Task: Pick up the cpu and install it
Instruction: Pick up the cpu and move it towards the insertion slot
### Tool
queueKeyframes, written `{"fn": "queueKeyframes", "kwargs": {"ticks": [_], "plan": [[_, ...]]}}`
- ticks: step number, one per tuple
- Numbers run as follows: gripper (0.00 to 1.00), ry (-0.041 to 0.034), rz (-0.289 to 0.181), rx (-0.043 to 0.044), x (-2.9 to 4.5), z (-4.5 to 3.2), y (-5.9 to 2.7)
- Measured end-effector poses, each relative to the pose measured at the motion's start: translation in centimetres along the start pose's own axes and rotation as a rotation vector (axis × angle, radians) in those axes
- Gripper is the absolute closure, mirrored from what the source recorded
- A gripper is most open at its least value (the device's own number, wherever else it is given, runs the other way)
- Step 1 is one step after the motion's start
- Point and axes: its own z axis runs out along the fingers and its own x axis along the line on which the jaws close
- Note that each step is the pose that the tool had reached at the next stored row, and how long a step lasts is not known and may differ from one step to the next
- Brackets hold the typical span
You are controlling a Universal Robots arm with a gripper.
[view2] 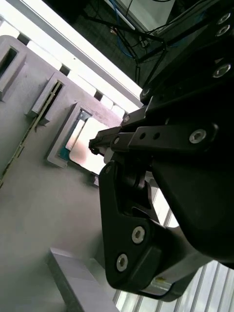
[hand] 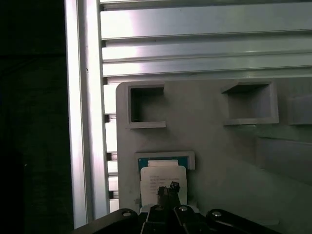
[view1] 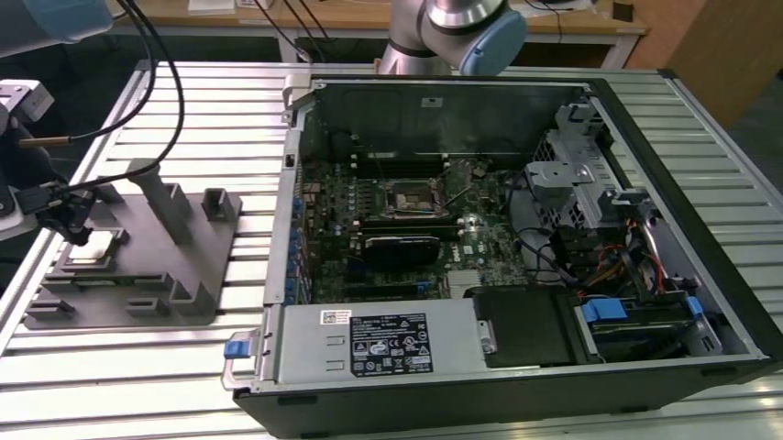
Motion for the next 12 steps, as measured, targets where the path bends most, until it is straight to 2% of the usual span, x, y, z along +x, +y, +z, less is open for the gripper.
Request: {"fn": "queueKeyframes", "kwargs": {"ticks": [12], "plan": [[0.89, 0.0004, 0.0, 0.0002, 0.18, 1.2, 0.19]]}}
